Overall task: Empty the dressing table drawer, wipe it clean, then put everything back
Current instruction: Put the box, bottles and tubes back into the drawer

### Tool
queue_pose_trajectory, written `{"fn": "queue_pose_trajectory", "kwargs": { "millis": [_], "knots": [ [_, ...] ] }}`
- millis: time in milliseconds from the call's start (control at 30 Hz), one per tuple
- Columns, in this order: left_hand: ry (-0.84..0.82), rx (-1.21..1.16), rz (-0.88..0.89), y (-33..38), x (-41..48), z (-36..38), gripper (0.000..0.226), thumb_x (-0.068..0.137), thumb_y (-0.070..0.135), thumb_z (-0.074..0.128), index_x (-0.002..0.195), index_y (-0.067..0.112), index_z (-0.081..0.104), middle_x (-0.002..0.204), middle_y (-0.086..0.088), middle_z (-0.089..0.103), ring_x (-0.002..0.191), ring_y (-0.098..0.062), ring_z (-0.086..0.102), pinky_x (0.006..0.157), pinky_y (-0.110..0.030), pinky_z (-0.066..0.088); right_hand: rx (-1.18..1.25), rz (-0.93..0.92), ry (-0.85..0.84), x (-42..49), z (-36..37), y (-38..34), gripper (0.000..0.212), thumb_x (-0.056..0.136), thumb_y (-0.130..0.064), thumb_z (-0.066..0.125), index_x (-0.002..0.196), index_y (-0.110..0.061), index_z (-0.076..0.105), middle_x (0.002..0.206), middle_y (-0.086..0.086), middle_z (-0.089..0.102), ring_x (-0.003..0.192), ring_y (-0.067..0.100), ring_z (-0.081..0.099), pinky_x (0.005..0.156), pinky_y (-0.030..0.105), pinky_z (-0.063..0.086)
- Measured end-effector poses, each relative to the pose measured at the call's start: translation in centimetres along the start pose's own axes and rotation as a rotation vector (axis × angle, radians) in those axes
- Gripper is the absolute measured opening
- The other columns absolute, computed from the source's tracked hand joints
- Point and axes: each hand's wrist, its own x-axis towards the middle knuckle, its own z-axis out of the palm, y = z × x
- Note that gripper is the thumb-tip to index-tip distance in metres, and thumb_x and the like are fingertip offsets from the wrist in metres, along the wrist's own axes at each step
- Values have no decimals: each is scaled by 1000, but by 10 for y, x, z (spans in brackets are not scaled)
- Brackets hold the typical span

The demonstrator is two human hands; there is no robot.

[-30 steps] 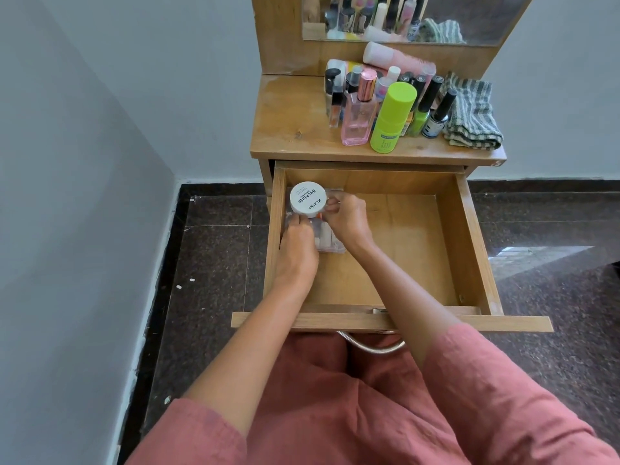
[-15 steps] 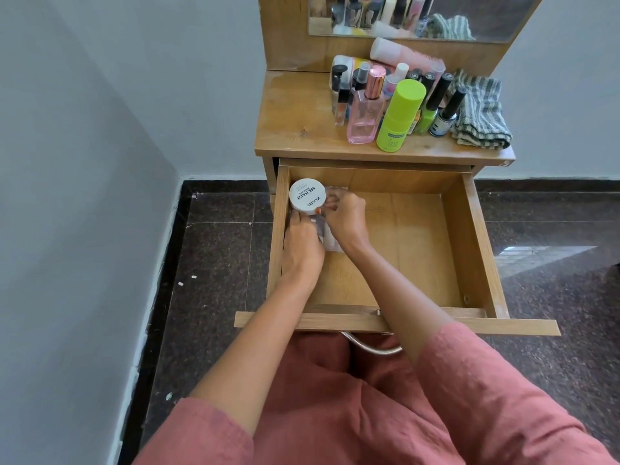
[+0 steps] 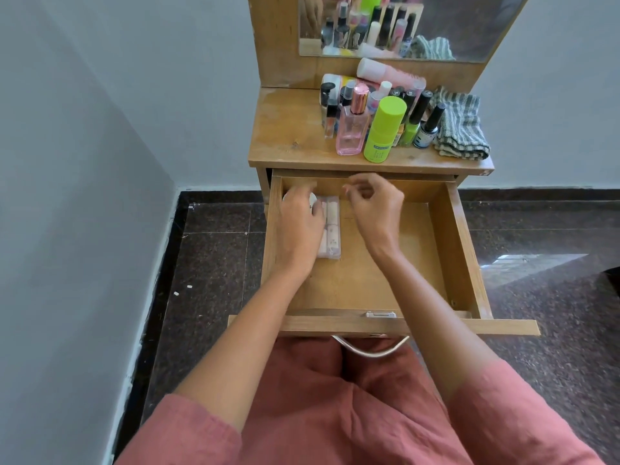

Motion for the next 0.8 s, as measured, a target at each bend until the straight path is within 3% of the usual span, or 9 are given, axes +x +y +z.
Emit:
{"fn": "queue_pose_trajectory", "kwargs": {
  "millis": [133,233,400,500,600,800],
  "knots": [
    [95,-235,41,26,31,-1,34,85,2,58,119,6,55,114,-8,61,104,-17,58,93,-31,49,43,-65,204,18,-25,-15,19,80,-5,67,98,-2,62,86,3,57,68,-2,48,67,6,44],
    [102,-310,52,40,51,5,41,83,3,63,122,5,53,116,-8,60,104,-16,58,92,-26,50,79,-36,283,32,-30,-21,32,77,-8,71,104,-1,57,97,3,48,74,-1,46,72,5,43],
    [94,-356,45,45,74,18,47,82,5,65,126,5,50,119,-9,59,105,-13,57,88,-14,46,53,4,257,45,-23,-18,47,75,-12,73,116,-4,51,110,3,46,102,9,49,91,22,47],
    [87,-362,71,46,78,23,44,81,5,65,123,5,53,117,-9,60,104,-15,58,87,-17,49,46,2,238,49,-19,-16,48,76,-14,72,118,-4,50,114,8,51,102,6,45,93,18,41],
    [99,-352,99,46,81,27,39,79,6,66,117,5,57,114,-9,63,105,-19,60,93,-31,51,44,-9,240,53,-17,-17,47,76,-16,72,116,-4,51,112,9,53,100,6,45,89,14,38],
    [103,-354,93,44,86,30,31,75,11,71,105,10,65,101,-6,67,94,-18,62,82,-31,53,24,-22,261,57,-17,-17,41,76,-15,72,112,-4,55,102,2,53,96,9,50,89,26,47]
  ]
}}
